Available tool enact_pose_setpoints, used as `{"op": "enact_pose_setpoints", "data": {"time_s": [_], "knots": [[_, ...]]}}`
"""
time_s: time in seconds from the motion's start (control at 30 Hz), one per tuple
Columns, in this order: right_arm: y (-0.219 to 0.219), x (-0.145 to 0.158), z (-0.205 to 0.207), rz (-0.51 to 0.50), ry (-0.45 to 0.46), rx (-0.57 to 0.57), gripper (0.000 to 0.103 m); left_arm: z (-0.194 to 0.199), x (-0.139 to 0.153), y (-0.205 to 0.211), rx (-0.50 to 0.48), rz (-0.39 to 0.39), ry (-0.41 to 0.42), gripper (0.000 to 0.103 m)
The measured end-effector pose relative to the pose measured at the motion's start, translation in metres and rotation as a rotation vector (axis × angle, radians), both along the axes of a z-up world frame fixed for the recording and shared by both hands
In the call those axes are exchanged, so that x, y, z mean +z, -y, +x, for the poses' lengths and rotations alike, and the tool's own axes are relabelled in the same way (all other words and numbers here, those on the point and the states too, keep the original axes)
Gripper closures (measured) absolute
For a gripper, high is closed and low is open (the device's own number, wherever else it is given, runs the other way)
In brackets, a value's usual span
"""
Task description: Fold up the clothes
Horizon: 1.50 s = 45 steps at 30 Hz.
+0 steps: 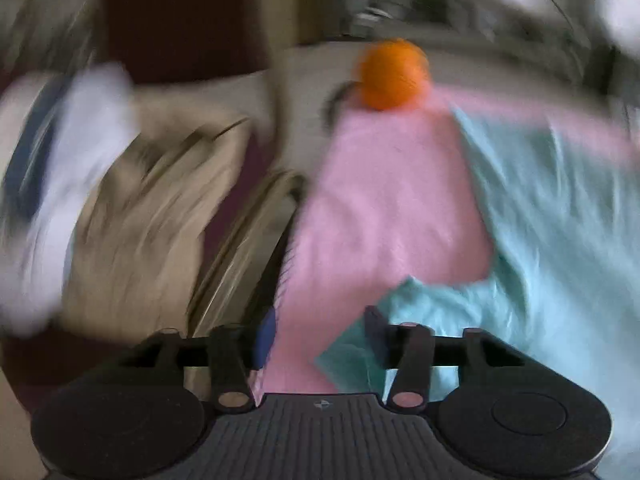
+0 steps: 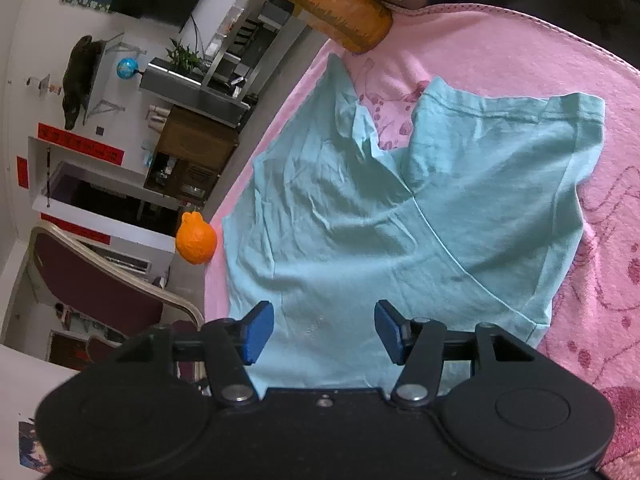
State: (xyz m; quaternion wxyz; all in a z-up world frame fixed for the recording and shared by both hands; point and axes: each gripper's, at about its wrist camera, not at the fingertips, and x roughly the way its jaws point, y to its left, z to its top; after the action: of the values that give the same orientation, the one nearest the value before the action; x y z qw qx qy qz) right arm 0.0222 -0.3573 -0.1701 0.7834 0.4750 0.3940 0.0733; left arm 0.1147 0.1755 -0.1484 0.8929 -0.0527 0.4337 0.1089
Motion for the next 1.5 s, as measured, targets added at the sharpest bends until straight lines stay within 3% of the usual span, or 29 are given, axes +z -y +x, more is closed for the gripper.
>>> {"op": "enact_pose_setpoints", "data": {"time_s": [0.1,0.17,0.2,0.37,0.43,0.73,1.0,1.07,1.23,1.4,1.5], "knots": [[0.002,0.0,-0.001,0.017,0.007,-0.002,0.048,-0.024,0.006,-0.039,0.126,-0.262,0.003,0.053],[0.002,0.0,-0.002,0.034,0.014,-0.004,0.048,-0.037,0.002,-0.044,0.136,-0.359,-0.035,0.053],[0.003,0.0,-0.002,0.043,0.017,-0.006,0.048,-0.039,-0.001,-0.039,0.122,-0.363,-0.059,0.053],[0.002,0.001,-0.003,0.052,0.022,-0.009,0.048,-0.02,-0.02,-0.019,0.058,-0.304,-0.17,0.056],[0.003,0.002,-0.004,0.049,0.022,-0.011,0.048,-0.009,-0.03,-0.019,0.08,-0.281,-0.202,0.06],[0.006,-0.001,-0.004,0.059,0.014,-0.026,0.048,0.007,-0.034,-0.023,0.153,-0.179,-0.174,0.07],[0.005,-0.002,-0.002,0.05,0.001,-0.025,0.048,0.02,-0.035,-0.017,0.099,-0.185,-0.146,0.069],[0.005,-0.003,-0.002,0.046,-0.003,-0.027,0.048,0.018,-0.033,-0.014,0.075,-0.196,-0.132,0.103],[0.005,-0.004,-0.002,0.035,-0.012,-0.029,0.048,-0.001,-0.013,-0.005,0.057,-0.17,-0.026,0.103],[0.008,-0.004,-0.004,0.043,-0.013,-0.038,0.048,-0.042,0.008,-0.005,0.171,-0.104,0.032,0.103],[0.008,-0.004,-0.005,0.049,-0.017,-0.035,0.048,-0.05,-0.009,-0.018,0.291,-0.133,-0.099,0.102]]}}
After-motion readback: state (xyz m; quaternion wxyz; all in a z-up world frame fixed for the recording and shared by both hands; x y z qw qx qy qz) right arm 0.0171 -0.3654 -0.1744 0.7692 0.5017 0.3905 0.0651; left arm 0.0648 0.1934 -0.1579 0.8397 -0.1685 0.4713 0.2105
